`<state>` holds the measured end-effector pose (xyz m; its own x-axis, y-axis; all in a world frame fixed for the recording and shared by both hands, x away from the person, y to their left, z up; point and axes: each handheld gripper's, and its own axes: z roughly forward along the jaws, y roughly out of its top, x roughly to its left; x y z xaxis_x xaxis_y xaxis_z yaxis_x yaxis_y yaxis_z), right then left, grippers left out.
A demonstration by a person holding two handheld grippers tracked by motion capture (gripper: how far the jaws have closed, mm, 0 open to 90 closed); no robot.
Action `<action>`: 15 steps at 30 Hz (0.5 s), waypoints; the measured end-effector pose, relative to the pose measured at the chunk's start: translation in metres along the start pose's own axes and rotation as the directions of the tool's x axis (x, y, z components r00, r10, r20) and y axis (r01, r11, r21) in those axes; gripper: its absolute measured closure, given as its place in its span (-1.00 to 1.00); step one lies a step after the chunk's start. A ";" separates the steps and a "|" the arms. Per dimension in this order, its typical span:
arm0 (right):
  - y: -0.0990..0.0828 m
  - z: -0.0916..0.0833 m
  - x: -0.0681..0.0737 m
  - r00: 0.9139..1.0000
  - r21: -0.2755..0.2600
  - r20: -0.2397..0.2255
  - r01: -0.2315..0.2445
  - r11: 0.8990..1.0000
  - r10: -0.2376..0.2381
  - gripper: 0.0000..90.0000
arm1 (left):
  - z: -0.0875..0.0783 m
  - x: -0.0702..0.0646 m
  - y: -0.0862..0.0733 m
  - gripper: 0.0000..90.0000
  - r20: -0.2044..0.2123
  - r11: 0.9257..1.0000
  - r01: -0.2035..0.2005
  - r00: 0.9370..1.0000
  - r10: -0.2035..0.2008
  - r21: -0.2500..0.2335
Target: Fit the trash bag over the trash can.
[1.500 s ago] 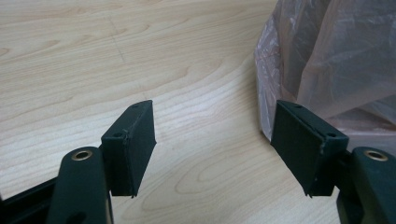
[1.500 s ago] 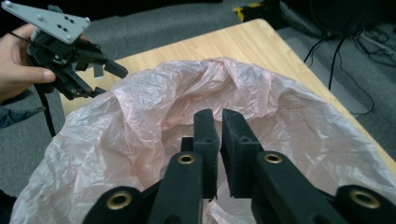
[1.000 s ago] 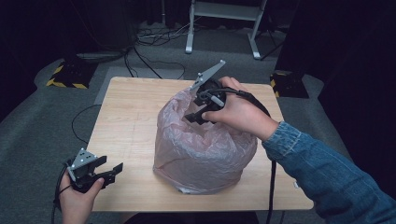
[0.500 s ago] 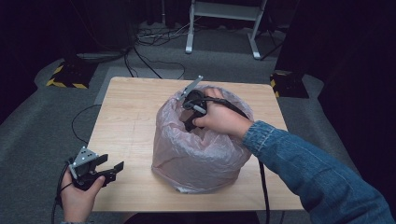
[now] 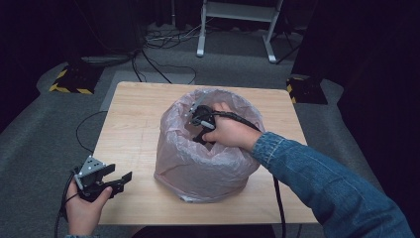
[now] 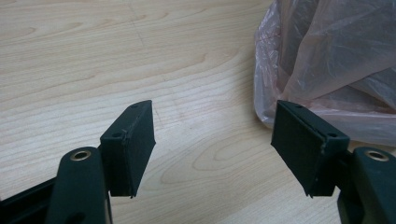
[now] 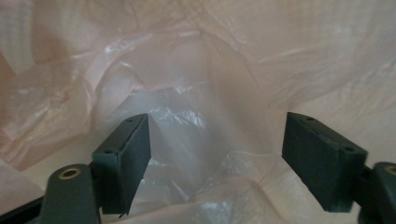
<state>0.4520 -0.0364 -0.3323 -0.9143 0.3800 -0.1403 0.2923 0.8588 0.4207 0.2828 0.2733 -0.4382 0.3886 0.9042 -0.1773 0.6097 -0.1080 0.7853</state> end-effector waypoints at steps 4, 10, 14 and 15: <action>-0.004 0.005 0.000 1.000 0.049 -0.016 -0.001 0.999 0.002 -0.46 | 0.000 0.000 0.000 -0.33 0.001 1.000 -0.001 1.000 0.001 0.001; -0.008 0.010 0.004 0.999 0.090 -0.047 0.014 0.996 -0.010 -0.45 | -0.001 0.000 0.000 -0.33 0.000 1.000 -0.001 1.000 0.001 -0.001; -0.015 0.012 0.002 0.997 0.132 -0.076 0.035 0.991 -0.025 -0.47 | -0.001 0.001 -0.001 -0.33 0.000 1.000 0.000 1.000 0.000 -0.001; -0.017 0.014 0.002 0.997 0.149 -0.078 0.037 0.988 -0.026 -0.49 | -0.001 0.001 -0.001 -0.33 0.001 1.000 0.001 1.000 -0.001 0.000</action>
<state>0.4488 -0.0458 -0.3520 -0.9406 0.3297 -0.0813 0.2964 0.9140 0.2772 0.2819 0.2745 -0.4385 0.3892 0.9037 -0.1786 0.6102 -0.1077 0.7849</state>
